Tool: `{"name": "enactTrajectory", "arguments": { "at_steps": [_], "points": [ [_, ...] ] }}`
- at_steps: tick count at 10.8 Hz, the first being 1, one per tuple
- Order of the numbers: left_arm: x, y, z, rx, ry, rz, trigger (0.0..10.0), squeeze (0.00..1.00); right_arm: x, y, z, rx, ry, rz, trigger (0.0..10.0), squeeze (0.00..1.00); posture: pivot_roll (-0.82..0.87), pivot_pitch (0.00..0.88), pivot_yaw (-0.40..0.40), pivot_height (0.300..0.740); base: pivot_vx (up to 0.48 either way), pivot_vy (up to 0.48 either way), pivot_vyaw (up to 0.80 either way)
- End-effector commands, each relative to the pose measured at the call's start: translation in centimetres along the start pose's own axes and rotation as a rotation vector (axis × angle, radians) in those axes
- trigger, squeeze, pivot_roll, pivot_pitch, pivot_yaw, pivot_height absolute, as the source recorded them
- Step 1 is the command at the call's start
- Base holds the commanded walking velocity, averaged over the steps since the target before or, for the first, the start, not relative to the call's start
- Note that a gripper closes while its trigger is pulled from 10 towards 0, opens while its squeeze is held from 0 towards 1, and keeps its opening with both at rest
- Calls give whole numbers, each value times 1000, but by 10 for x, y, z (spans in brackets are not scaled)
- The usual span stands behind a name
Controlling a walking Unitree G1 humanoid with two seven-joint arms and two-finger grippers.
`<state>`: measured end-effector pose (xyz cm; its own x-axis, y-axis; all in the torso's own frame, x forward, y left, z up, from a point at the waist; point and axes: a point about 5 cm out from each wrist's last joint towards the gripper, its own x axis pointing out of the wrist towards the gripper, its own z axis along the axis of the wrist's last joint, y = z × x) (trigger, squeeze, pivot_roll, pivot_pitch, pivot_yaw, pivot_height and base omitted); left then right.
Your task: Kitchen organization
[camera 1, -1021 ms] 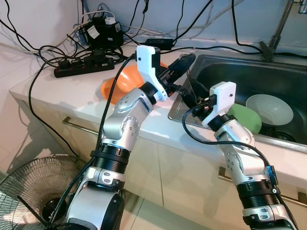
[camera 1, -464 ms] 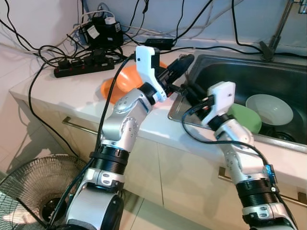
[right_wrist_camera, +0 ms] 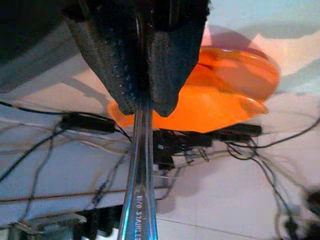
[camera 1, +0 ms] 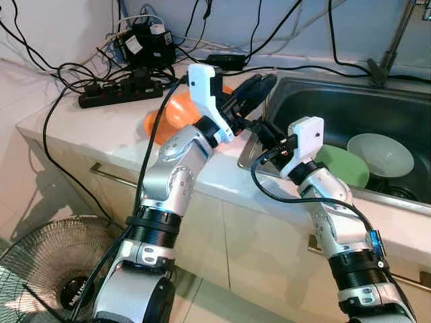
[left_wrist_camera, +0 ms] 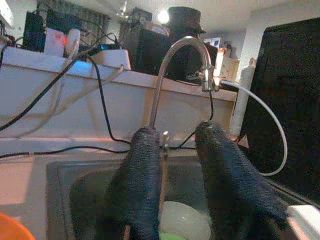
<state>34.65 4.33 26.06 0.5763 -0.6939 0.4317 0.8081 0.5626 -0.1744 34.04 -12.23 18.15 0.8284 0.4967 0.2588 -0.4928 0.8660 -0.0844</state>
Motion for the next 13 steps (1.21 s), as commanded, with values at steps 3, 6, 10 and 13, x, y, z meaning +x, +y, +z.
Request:
{"name": "enactTrajectory", "arguments": {
  "at_steps": [3,6,10,13],
  "points": [
    [-9,1,5,0,-33,20,10000,0,13,-15,17,-53,-48,-58,0,0,130,0,83,740,0,0,0],
    [-23,5,-3,7,1,71,10000,0,22,-46,19,-99,-1,-259,10000,0,139,0,76,740,0,0,0],
    [-65,8,-62,181,381,143,10000,0,9,-84,-15,-116,222,-524,10000,0,172,2,65,740,0,0,0],
    [-80,3,-76,202,496,151,10000,0,3,-84,-33,-133,320,-551,10000,0,194,18,56,740,0,0,0]
  ]
}}
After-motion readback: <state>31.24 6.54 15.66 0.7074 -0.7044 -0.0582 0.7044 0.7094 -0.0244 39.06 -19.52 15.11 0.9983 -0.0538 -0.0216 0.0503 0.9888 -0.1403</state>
